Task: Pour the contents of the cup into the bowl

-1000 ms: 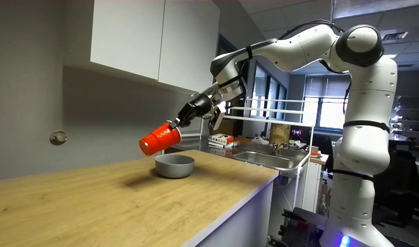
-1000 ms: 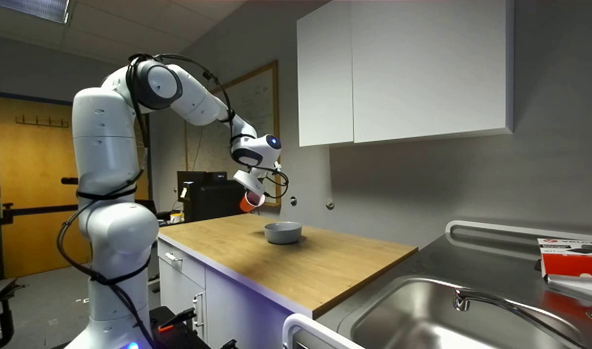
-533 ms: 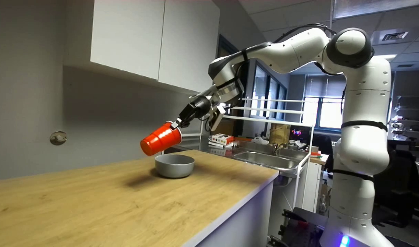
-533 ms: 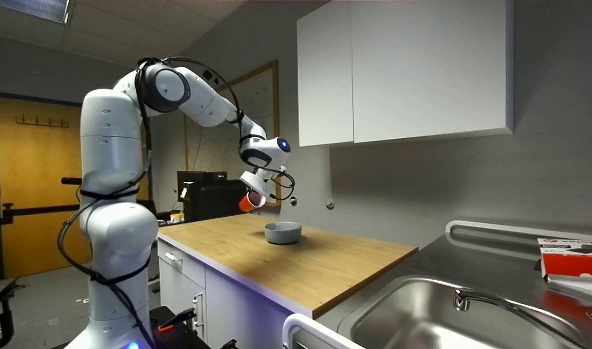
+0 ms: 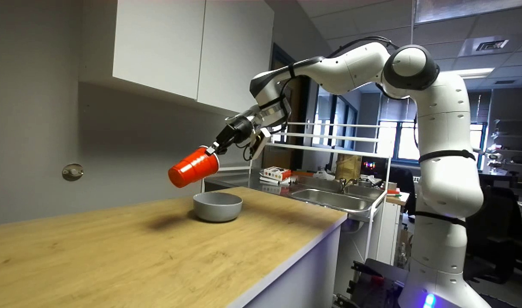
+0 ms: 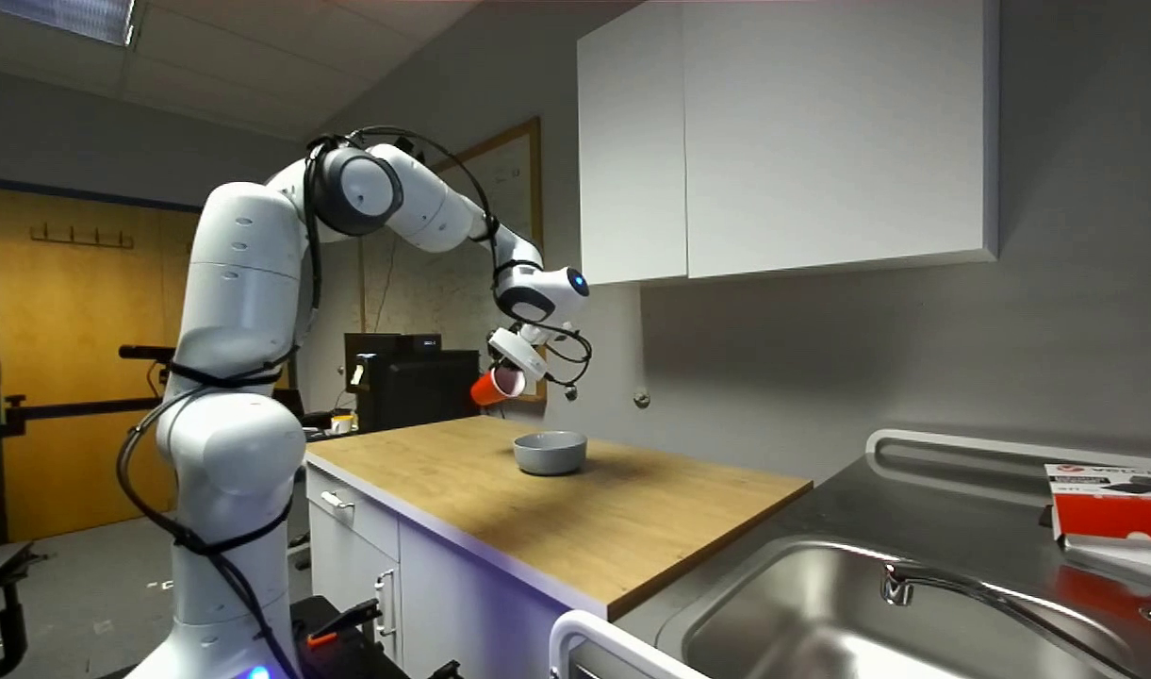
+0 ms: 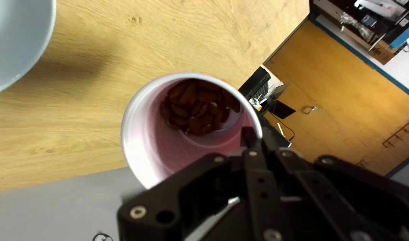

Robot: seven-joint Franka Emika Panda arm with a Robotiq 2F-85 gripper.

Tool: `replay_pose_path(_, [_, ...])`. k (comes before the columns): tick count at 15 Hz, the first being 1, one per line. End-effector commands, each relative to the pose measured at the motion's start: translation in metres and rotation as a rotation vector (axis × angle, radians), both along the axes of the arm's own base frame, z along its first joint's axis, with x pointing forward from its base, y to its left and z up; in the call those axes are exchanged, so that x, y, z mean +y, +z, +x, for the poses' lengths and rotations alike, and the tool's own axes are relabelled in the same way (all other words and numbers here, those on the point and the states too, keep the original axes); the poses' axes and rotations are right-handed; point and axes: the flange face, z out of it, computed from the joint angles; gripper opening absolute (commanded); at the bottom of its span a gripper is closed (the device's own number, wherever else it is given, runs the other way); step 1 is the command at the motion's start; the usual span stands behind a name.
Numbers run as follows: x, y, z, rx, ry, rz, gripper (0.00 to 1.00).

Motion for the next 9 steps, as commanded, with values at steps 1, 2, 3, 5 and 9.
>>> replay_pose_path(1, [-0.001, 0.015, 0.038, 0.022, 0.085, 0.026, 0.01])
replay_pose_path(2, [-0.004, 0.014, 0.045, 0.028, 0.103, 0.046, 0.01])
replay_pose_path(3, [-0.009, 0.012, 0.051, 0.035, 0.113, 0.067, 0.01])
replay_pose_path(5, [-0.021, 0.005, 0.061, 0.049, 0.131, 0.105, 0.01])
replay_pose_path(9, [-0.049, -0.018, 0.076, 0.095, 0.136, 0.197, 0.01])
